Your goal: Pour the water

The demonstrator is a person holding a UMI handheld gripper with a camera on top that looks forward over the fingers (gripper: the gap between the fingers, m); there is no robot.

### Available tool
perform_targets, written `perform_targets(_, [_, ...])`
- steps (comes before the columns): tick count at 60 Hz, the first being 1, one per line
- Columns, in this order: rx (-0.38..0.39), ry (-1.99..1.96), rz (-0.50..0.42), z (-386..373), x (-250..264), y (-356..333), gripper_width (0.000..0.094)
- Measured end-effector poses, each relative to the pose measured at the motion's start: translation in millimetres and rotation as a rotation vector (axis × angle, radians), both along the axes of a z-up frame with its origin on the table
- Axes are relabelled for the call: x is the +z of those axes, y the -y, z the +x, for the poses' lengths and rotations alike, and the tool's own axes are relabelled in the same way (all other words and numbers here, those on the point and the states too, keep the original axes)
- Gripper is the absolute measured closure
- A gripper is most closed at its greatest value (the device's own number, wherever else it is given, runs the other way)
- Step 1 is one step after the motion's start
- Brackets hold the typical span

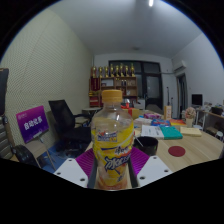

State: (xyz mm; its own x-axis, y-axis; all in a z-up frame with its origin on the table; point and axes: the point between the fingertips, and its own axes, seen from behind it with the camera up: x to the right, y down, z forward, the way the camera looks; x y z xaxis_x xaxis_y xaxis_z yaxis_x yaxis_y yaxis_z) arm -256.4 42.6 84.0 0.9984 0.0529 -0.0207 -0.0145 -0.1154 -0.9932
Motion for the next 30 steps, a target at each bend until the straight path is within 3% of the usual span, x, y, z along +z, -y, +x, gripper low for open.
perform_targets(10, [0.046,0.037,0.016,-4.0,-1.3,-9.6,0.0474])
perform_targets(20, [0.089,0.088,0.045,-18.8,8.5,-17.8,0.0580])
perform_targets(24, [0.108,-0.050,0.057,-25.2,25.9,-22.6,0.0581])
perform_targets(30, [0.124,-0.467,0.003,-34.4,44.8,-40.7,0.0583])
